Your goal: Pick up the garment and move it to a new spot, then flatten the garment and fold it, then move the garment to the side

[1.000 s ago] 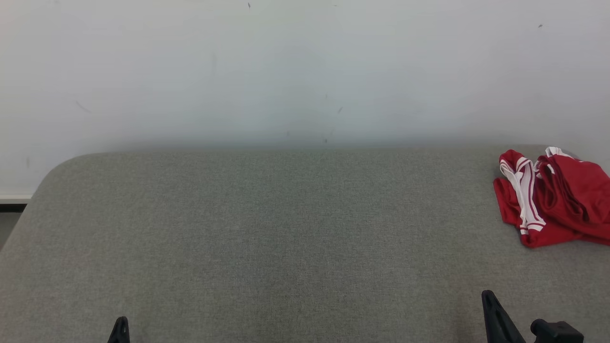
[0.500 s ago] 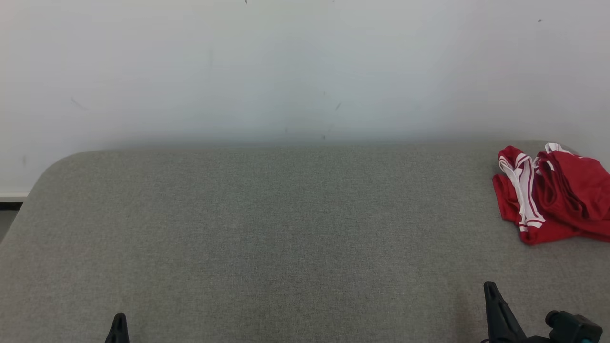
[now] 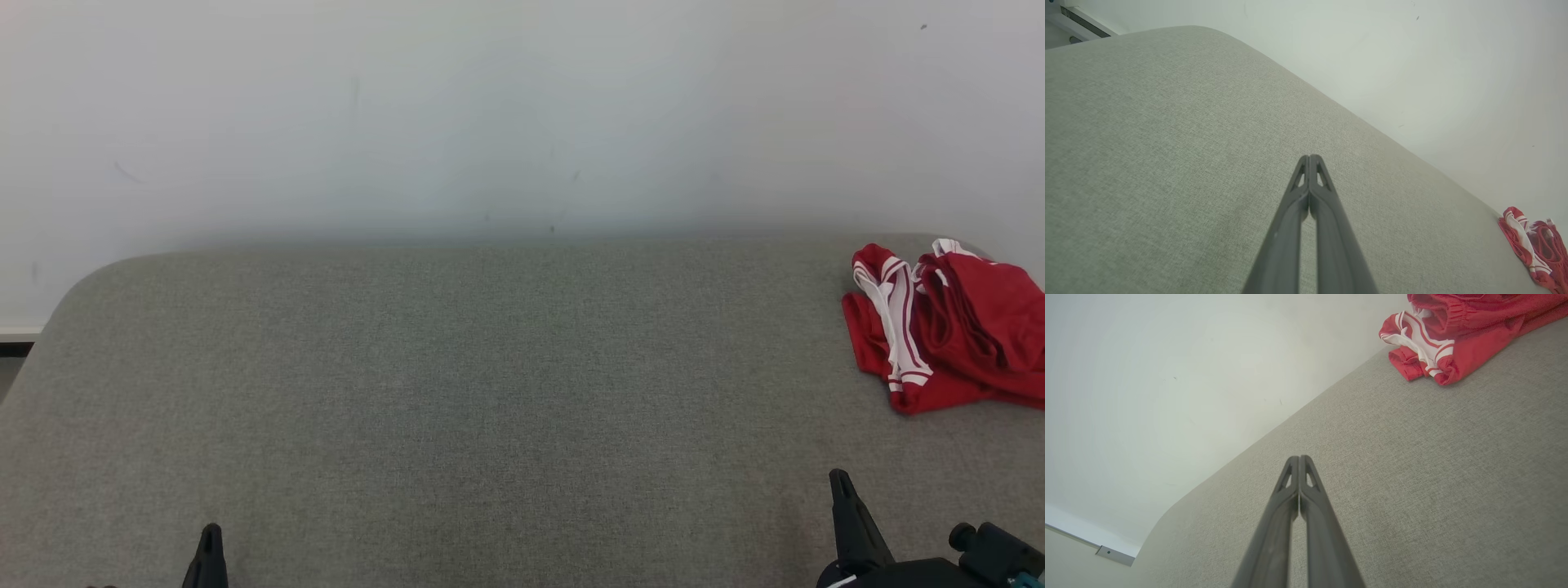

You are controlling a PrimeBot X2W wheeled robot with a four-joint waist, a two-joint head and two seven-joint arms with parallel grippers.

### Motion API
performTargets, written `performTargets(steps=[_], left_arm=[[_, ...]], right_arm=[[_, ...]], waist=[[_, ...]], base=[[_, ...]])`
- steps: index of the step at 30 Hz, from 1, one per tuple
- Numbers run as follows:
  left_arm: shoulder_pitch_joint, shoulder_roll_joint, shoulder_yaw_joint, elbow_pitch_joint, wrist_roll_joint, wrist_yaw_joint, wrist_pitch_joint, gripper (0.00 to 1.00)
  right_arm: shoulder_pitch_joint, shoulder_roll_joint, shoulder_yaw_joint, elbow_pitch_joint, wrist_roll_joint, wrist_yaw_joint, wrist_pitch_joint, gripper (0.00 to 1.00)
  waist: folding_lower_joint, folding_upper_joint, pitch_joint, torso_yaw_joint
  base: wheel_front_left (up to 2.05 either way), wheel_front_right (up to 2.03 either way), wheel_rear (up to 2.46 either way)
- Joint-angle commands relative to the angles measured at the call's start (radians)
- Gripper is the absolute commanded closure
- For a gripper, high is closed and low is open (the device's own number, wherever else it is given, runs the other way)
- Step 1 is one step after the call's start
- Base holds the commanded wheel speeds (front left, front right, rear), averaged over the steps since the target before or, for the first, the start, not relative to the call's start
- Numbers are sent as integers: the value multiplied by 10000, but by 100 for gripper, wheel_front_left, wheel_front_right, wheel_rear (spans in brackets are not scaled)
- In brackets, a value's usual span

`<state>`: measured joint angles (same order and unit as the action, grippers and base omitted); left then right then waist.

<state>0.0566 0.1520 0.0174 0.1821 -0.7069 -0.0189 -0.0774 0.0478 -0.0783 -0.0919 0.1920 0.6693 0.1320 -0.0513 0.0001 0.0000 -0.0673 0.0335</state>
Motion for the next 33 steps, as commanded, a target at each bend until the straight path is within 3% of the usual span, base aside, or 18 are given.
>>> performTargets(steps=[1,33], left_arm=[[-291,-4,102,-61,-434,-86,61,100],[-945,-460,502,243,-4300,-553,894,100]], right_arm=[[-275,11,-34,-90,421,-6,80,100],[-885,138,-126,181,4467,-13,787,100]], waist=[[-1,0,13,-7],[-1,0,255,-122]], base=[[0,0,0],[0,0,0]])
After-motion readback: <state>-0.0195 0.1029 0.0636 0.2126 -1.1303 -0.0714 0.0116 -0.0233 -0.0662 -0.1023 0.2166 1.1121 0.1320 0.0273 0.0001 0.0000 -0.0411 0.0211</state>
